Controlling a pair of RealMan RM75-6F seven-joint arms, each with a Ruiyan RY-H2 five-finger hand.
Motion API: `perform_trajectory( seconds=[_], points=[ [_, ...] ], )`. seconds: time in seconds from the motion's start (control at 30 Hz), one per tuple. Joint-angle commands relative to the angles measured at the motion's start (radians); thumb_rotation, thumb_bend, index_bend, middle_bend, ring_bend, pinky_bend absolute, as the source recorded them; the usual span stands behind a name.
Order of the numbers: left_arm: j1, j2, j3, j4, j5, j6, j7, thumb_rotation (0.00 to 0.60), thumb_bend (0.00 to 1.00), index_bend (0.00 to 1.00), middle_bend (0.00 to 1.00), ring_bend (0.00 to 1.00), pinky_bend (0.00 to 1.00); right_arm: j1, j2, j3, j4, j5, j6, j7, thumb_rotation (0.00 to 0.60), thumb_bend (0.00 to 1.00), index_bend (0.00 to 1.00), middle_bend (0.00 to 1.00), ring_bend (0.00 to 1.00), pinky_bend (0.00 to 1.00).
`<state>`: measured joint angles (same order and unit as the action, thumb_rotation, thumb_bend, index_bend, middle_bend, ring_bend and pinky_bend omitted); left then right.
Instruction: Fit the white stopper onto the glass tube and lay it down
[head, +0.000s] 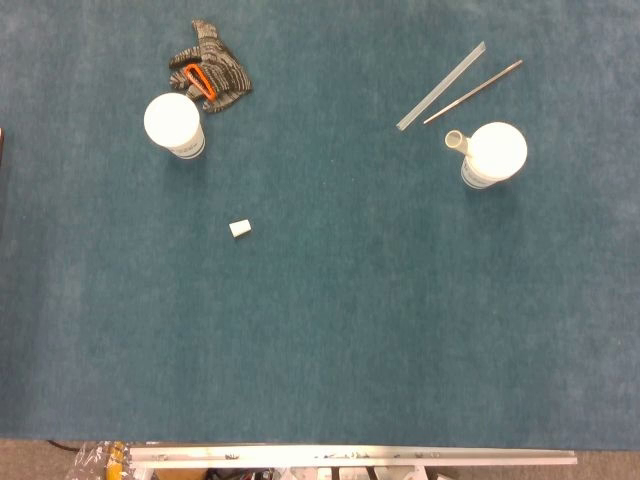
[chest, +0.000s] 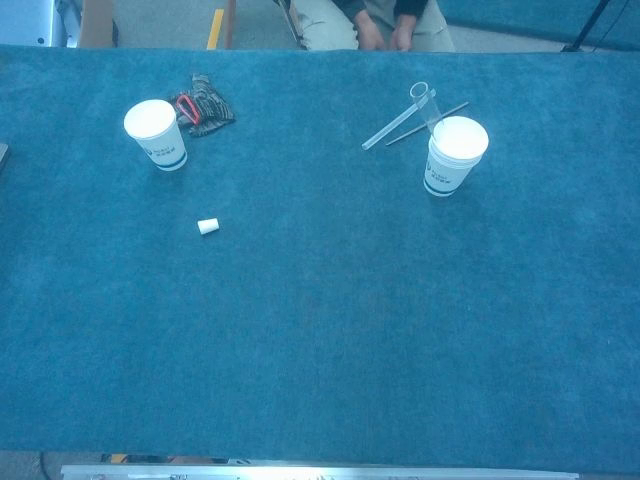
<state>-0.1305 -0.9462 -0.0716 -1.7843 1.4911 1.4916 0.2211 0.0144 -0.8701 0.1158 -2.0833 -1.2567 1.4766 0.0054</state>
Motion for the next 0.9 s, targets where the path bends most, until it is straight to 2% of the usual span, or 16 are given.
perform_trajectory(
  seconds=[0.03,0.33,0.57,0.7,0.8,0.9],
  points=[
    [0.001,-0.006,-0.002,0.007,0.001,0.004,-0.009,0.600,0.32,0.24,0.17,0.01,0.00,0.002,-0.001,-0.001,0.000,0.000,-0.003,-0.002,0.600,0.32,0.23,0.13,0.04,0.18],
    [-0.014,0.017,0.015,0.009,0.033,-0.032,-0.064,0.600,0.32,0.24,0.18,0.02,0.00,0.005,0.000,0.001,-0.005,-0.016,-0.004,0.002,0.600,0.32,0.23,0.13,0.04,0.18],
    [-0.081,0.030,0.052,0.012,0.088,-0.170,-0.144,0.600,0.32,0.27,0.18,0.02,0.00,0.021,-0.004,0.004,0.000,-0.021,-0.027,0.011,0.600,0.32,0.23,0.13,0.04,0.18],
    [-0.131,0.008,0.064,0.016,0.114,-0.250,-0.162,0.599,0.32,0.31,0.16,0.02,0.00,0.034,-0.004,0.008,0.005,-0.020,-0.046,0.017,0.600,0.32,0.23,0.13,0.04,0.18],
    [-0.162,-0.018,0.075,0.022,0.141,-0.294,-0.172,0.535,0.32,0.34,0.13,0.01,0.00,0.041,0.001,0.009,0.009,-0.024,-0.057,0.025,0.600,0.32,0.23,0.13,0.04,0.18],
    [-0.193,-0.044,0.083,0.029,0.150,-0.345,-0.174,0.398,0.32,0.35,0.08,0.00,0.00,0.048,0.003,0.011,0.013,-0.021,-0.068,0.029,0.600,0.32,0.23,0.13,0.04,0.18]
  ],
)
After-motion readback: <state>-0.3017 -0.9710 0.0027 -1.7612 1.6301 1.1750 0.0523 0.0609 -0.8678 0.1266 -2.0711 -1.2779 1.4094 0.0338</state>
